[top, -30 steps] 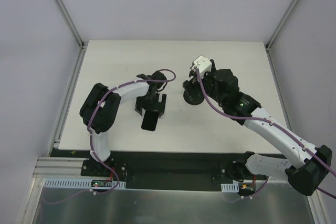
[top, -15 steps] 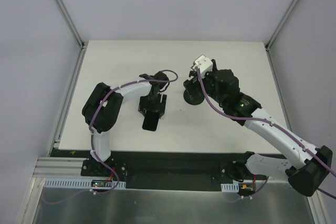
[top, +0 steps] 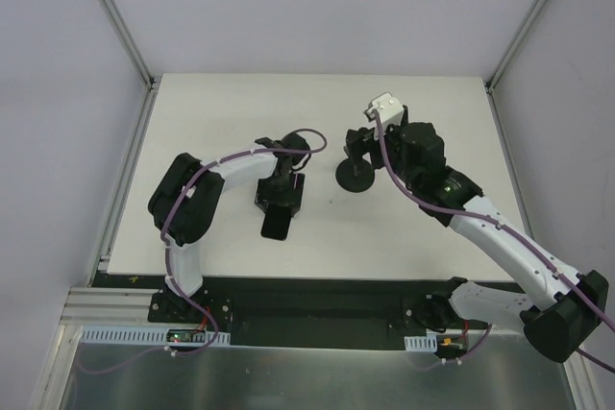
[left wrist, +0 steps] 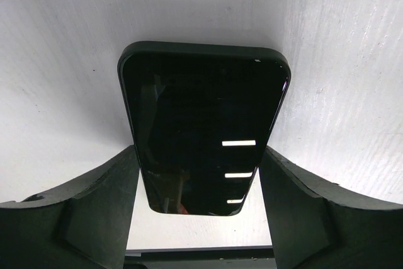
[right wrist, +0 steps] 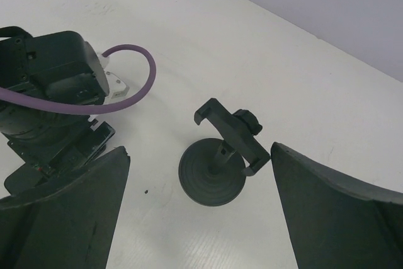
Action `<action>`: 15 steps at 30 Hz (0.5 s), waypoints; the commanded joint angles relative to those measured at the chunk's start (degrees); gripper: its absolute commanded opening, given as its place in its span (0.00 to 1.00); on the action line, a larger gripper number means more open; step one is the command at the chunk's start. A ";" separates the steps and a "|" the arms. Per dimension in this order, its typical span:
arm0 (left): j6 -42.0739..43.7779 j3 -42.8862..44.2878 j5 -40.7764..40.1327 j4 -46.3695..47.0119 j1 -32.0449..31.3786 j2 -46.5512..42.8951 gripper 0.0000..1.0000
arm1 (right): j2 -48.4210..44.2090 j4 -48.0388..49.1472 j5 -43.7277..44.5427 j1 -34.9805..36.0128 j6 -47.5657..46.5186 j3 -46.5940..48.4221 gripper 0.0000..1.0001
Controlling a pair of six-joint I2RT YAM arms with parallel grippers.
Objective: Place the phone on the phone stand
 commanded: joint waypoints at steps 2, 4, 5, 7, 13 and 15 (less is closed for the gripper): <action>0.39 -3.07 -4.45 -1.37 -0.91 -1.88 0.13 | -1.24 1.48 -0.59 -2.70 4.99 1.51 0.96; 0.30 -3.51 -4.45 -1.20 -0.91 -2.76 0.03 | -1.24 1.49 -0.94 -3.49 6.48 1.59 0.96; 0.22 -3.68 -4.53 -1.20 -0.91 -3.99 0.00 | -1.15 1.40 -1.73 -4.63 8.05 1.68 0.96; -0.40 -4.56 -4.80 -0.50 -0.91 -5.57 0.00 | -0.54 0.87 -2.96 -5.77 9.91 1.94 0.96; -2.24 -7.81 -6.46 3.10 -0.91 -15.49 0.00 | 1.05 0.00 -5.69 -7.89 13.17 3.09 0.96; -2.60 -8.52 -6.73 4.16 -0.91 -17.96 0.00 | 1.31 -0.10 -5.69 -8.07 13.60 3.35 0.96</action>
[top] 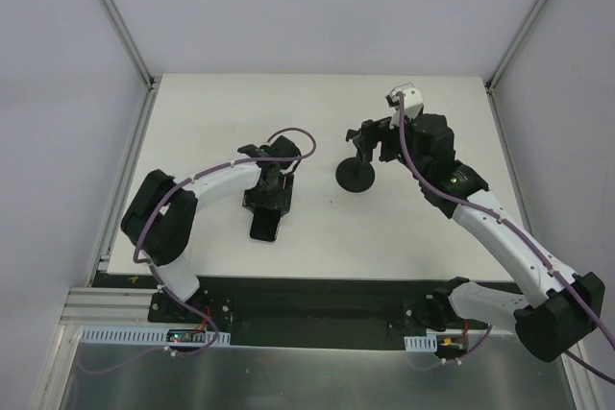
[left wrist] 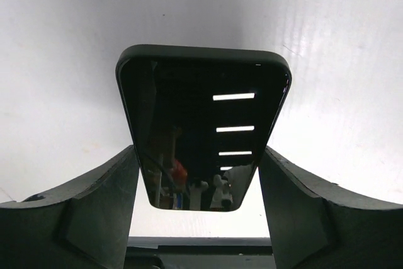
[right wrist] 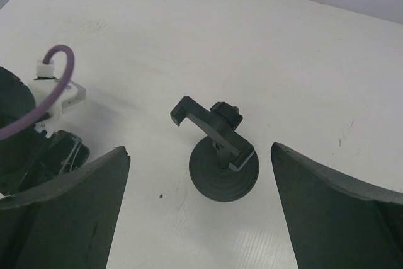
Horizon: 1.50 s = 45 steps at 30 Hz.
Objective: Place the phone on the phone stand
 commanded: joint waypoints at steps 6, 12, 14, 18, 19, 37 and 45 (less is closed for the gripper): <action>-1.79 -3.72 -3.30 5.84 -0.56 -17.25 0.00 | 0.88 0.30 -4.32 -0.39 4.10 3.51 0.96; -0.74 -5.22 -2.95 10.75 -0.56 -26.39 0.00 | 1.67 1.00 -6.60 -0.39 5.77 3.95 0.96; 0.84 -5.83 -1.99 13.13 -0.56 -29.99 0.00 | 2.63 1.52 -9.67 -0.22 8.48 4.56 0.96; 2.43 -7.15 1.97 18.41 -0.56 -34.48 0.00 | 4.30 6.16 -17.06 1.01 14.11 5.79 0.97; 2.35 -7.24 2.23 19.46 -0.56 -35.62 0.00 | 4.65 7.06 -18.03 1.45 15.34 5.97 0.96; 1.99 -9.70 6.54 23.95 -0.56 -40.20 0.00 | 15.38 12.16 -19.71 9.45 26.69 11.41 0.70; 1.73 -9.09 6.63 24.04 -0.56 -39.76 0.00 | 18.45 12.60 -21.73 10.68 26.95 13.26 0.59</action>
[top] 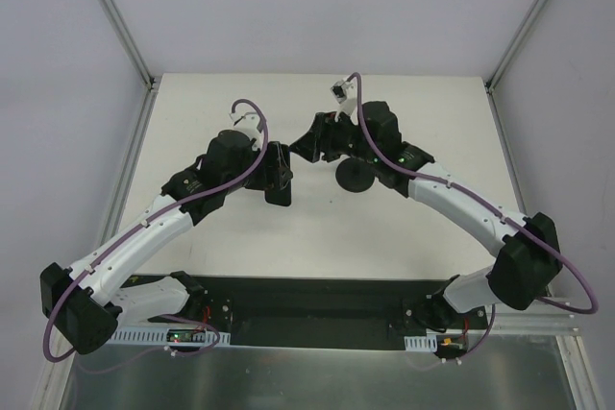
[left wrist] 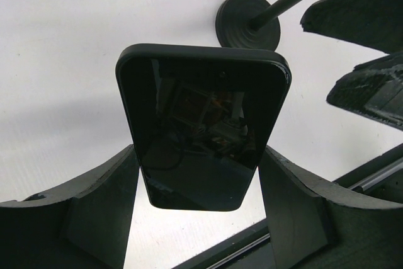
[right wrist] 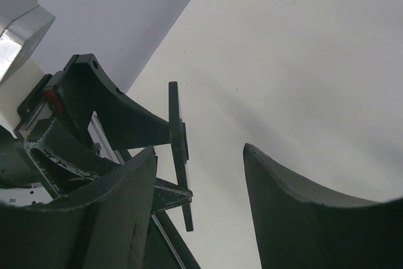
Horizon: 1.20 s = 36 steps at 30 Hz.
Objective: Place the phone on the phone stand
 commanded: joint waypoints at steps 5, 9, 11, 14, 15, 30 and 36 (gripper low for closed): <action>0.13 1.34 0.99 4.02 -0.54 -1.33 0.00 | 2.40 3.51 -3.40 1.48 1.10 4.81 0.50; 0.05 1.78 0.99 4.02 -0.54 -1.33 0.00 | 3.81 3.42 -4.54 1.83 1.10 5.95 0.42; 0.13 1.69 0.90 4.02 -0.54 -1.33 0.00 | 4.16 3.42 -4.80 2.01 1.10 6.13 0.39; 0.22 1.87 0.90 4.02 -0.54 -1.33 0.00 | 4.60 3.42 -5.07 2.18 1.10 6.39 0.36; 0.22 2.04 0.90 4.02 -0.54 -1.33 0.00 | 4.69 3.42 -5.16 2.18 1.01 6.57 0.36; -0.48 3.80 1.52 4.11 -0.54 -1.59 0.00 | 6.53 3.60 -7.35 2.36 0.84 7.62 0.16; -0.92 4.33 3.80 4.02 -0.54 -1.68 0.00 | 5.57 4.38 -7.09 2.45 -1.01 6.66 0.01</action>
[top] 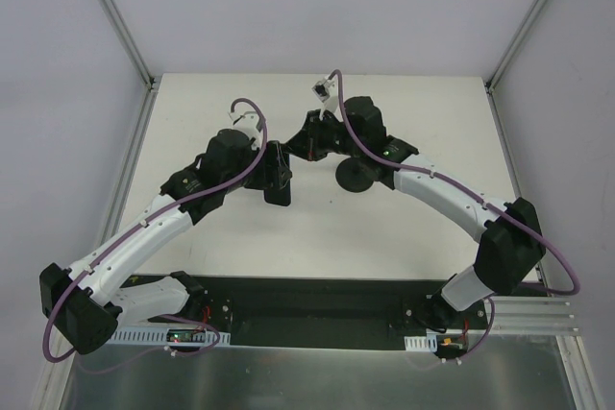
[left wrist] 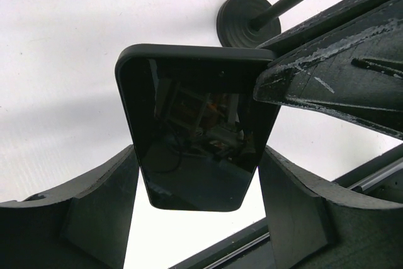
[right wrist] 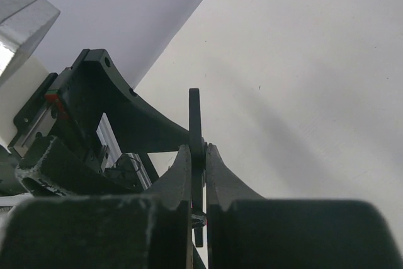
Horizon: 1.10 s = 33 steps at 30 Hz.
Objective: Place the phone on the phone stand
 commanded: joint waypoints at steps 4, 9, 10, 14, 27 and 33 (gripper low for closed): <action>-1.42 3.91 6.68 4.50 -0.56 -1.59 0.31 | -5.15 5.86 -1.12 0.50 -3.75 -2.37 0.01; -2.04 2.60 11.51 4.50 -0.47 -3.52 0.59 | -9.38 11.48 -4.45 -1.25 -2.89 -6.16 0.00; -2.48 2.33 13.61 4.50 -0.47 -4.05 0.64 | -9.91 12.27 -6.37 -1.78 -2.44 -6.61 0.01; -2.92 0.49 18.10 4.50 0.41 -7.48 0.85 | -12.02 15.95 -11.04 -4.76 0.19 -8.80 0.00; -2.92 -1.36 48.22 10.04 16.40 -4.15 0.67 | -14.74 21.60 -22.73 -8.46 3.72 -10.74 0.00; -1.43 1.54 67.40 13.73 16.23 2.53 0.67 | -15.27 21.25 -29.32 -9.61 2.05 -10.83 0.00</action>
